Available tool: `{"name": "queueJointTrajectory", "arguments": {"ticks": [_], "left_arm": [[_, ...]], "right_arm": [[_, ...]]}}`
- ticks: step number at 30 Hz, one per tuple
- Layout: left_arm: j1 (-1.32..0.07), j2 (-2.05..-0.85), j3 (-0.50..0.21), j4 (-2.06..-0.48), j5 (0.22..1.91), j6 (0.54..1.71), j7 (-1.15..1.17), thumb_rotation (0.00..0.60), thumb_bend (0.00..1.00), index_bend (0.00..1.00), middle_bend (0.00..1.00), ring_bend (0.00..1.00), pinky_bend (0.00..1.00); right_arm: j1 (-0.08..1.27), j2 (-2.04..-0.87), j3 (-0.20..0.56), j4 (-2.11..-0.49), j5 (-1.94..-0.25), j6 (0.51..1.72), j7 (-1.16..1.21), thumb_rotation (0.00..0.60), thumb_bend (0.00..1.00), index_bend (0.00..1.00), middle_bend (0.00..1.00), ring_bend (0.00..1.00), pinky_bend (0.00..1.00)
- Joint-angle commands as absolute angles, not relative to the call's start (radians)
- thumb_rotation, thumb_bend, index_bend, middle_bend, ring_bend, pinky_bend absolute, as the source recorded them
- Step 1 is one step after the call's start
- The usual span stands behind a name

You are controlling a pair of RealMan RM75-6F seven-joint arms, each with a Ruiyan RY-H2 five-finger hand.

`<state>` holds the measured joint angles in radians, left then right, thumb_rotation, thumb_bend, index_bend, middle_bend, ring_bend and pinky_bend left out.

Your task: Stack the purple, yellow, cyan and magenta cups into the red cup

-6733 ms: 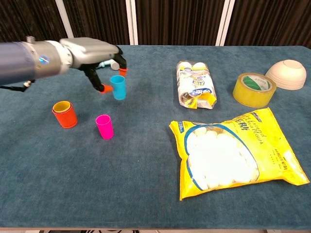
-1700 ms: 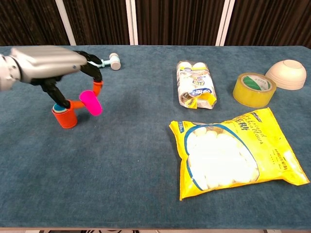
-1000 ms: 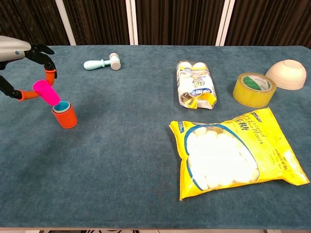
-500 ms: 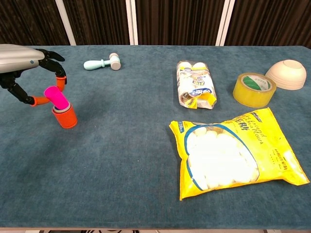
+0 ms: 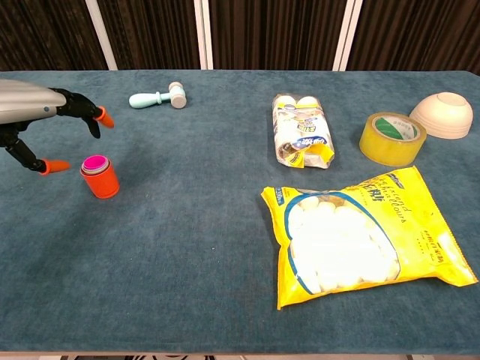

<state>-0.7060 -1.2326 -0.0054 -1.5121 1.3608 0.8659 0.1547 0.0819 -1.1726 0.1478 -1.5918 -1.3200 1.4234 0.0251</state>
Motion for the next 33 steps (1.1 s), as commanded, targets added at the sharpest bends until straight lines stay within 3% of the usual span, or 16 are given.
{"name": "queueJointTrajectory", "arguments": {"ticks": [1, 7, 17, 24, 33], "left_arm": [[-0.704, -1.217, -0.021, -1.534, 1.352, 0.884, 0.156, 0.600, 0.30, 0.09, 0.19, 0.00, 0.00], [-0.628, -1.183, -0.058, -1.606, 1.381, 1.080, 0.154, 0.600, 0.30, 0.07, 0.16, 0.00, 0.00], [-0.359, -1.086, 0.001, -1.773, 1.373, 1.435, 0.156, 0.600, 0.28, 0.04, 0.07, 0.00, 0.00], [-0.260, -1.041, 0.048, -1.759, 1.369, 1.493, 0.107, 0.600, 0.28, 0.04, 0.07, 0.00, 0.00], [-0.207, -1.028, 0.034, -1.738, 1.378, 1.531, 0.007, 0.600, 0.28, 0.06, 0.08, 0.00, 0.00]], "right_arm": [[0.082, -1.173, 0.147, -1.592, -1.320, 1.422, 0.025, 0.600, 0.32, 0.11, 0.04, 0.10, 0.00], [0.083, -1.174, 0.147, -1.590, -1.321, 1.420, 0.025, 0.600, 0.32, 0.11, 0.04, 0.10, 0.00], [0.089, -1.171, 0.135, -1.580, -1.340, 1.411, 0.018, 0.600, 0.32, 0.11, 0.04, 0.10, 0.00], [0.094, -1.151, 0.118, -1.573, -1.386, 1.409, 0.035, 0.600, 0.32, 0.11, 0.04, 0.10, 0.00], [0.097, -1.142, 0.106, -1.557, -1.415, 1.407, 0.063, 0.600, 0.32, 0.11, 0.04, 0.10, 0.00]]}}
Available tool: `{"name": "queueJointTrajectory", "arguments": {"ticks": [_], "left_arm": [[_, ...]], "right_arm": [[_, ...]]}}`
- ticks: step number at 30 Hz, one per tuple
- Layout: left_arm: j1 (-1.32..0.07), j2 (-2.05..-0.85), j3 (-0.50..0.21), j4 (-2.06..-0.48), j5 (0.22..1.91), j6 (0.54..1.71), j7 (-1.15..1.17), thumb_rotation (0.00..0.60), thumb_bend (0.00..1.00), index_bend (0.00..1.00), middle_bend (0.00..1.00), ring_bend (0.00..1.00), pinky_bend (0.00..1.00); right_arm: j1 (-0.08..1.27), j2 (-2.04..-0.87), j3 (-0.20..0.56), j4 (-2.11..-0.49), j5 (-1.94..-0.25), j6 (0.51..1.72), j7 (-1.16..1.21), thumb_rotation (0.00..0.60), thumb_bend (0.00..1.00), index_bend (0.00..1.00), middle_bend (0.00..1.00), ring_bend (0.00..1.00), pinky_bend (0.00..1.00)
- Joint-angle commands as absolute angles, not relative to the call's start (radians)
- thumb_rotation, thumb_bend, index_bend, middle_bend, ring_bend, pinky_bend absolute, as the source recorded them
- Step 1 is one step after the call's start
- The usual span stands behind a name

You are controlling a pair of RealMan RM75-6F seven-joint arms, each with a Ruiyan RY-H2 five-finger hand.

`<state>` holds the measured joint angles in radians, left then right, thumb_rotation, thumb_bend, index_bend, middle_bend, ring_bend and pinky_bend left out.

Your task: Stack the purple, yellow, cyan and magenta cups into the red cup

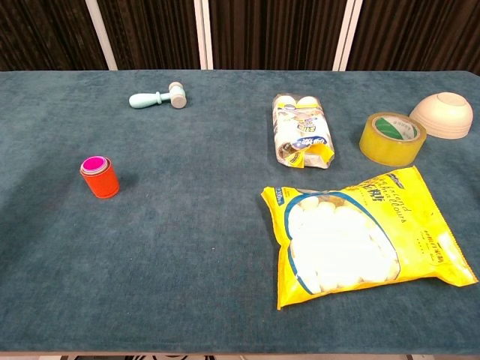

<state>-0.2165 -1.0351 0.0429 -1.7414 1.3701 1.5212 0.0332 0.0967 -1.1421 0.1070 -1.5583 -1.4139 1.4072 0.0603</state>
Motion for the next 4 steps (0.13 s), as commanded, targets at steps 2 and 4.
{"name": "queueJointTrajectory", "arguments": {"ticks": [2, 4], "left_arm": [[-0.203, -1.022, 0.024, -1.736, 1.384, 1.542, -0.008, 0.600, 0.28, 0.06, 0.08, 0.00, 0.00], [-0.197, -1.017, 0.020, -1.733, 1.389, 1.546, -0.008, 0.600, 0.28, 0.06, 0.08, 0.00, 0.00]], "right_arm": [[0.097, -1.143, 0.107, -1.555, -1.416, 1.408, 0.063, 0.600, 0.32, 0.11, 0.04, 0.10, 0.00], [0.097, -1.144, 0.107, -1.553, -1.414, 1.409, 0.064, 0.600, 0.32, 0.11, 0.04, 0.10, 0.00]]}}
